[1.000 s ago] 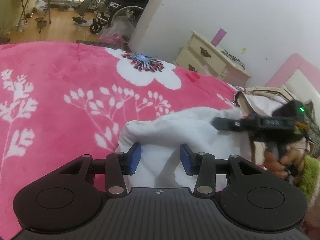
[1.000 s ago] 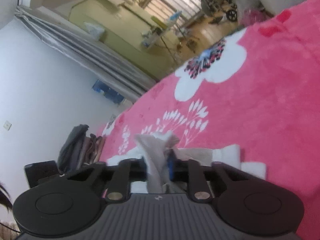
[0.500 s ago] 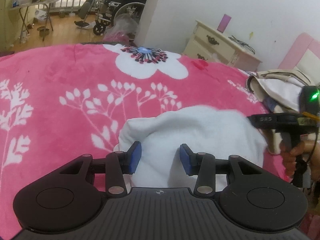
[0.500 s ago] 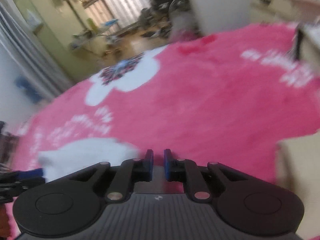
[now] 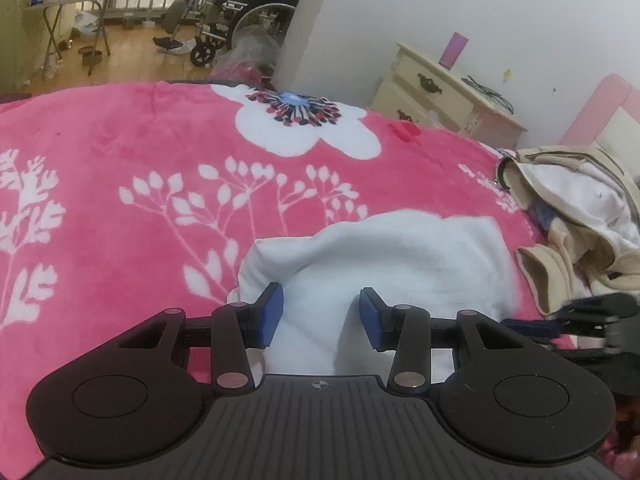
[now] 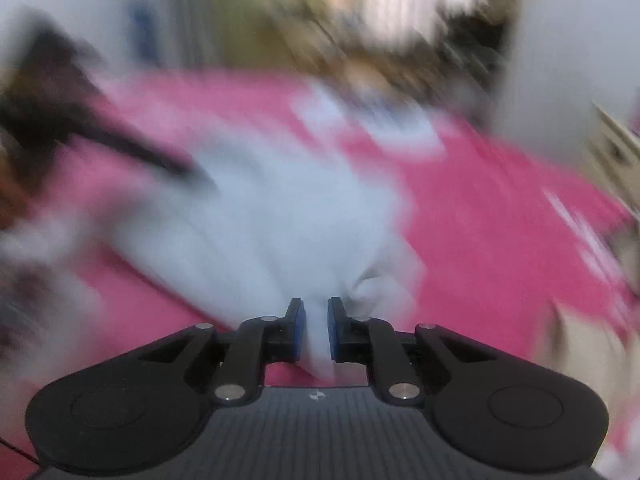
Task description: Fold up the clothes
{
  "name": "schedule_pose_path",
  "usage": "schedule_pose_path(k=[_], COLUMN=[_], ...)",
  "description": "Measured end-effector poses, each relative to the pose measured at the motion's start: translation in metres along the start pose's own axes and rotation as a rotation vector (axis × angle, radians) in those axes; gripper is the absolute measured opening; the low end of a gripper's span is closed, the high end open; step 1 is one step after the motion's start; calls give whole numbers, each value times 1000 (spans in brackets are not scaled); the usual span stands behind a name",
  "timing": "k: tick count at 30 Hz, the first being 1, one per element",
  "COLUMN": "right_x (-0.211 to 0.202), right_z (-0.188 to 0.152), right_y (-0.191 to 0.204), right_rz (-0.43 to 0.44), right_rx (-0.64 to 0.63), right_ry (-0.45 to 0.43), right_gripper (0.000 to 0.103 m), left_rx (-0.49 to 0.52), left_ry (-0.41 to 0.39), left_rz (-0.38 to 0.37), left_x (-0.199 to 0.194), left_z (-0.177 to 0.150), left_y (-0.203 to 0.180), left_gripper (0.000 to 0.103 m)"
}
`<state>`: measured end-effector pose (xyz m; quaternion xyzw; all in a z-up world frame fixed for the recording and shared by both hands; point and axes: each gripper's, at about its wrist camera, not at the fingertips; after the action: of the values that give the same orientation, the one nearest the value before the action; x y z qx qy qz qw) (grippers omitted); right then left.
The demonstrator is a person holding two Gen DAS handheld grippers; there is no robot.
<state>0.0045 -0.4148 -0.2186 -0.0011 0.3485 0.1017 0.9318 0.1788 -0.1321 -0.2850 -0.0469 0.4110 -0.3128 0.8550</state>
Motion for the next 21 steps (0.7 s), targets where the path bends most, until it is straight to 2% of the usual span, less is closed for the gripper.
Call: schedule_pose_path(k=[7,9,11,12,15,19,21], right_x=[-5,-8,-1,6,29,16,12], right_z=[-18,-10,-9,-12,-22,-17,-23], right_y=[-45,-19,15,24,47,6,-9], right_rz=[-218,-88,14,6,-32,-39,-36], right_rx=[170,44,-169,-237,-431,-51,51], right_ry=[104,75,113,146,246,227,233], right_gripper=[17,17,16,13,14,19,22], left_rx=[-4,-5,-1,1,8,6,1], left_ry=[1,2,4,6,11,11,12], left_rz=[-16,-16,-13,-9,0,-7,-9], left_x=[1,1,2,3,5,6,7], left_z=[1,2,2,3,4,4,5], left_y=[6,6,6,5,3,6,6], left_gripper=[41,41,41,41,41,41,41])
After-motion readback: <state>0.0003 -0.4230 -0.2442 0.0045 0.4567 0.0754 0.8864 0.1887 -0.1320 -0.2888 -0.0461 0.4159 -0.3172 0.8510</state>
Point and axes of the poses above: each gripper's, at about its wrist camera, not at the fingertips, and x roughly the way its jaws point, y to its left, z to its top, and after that the axes turned 1 degree about -x, right-handed
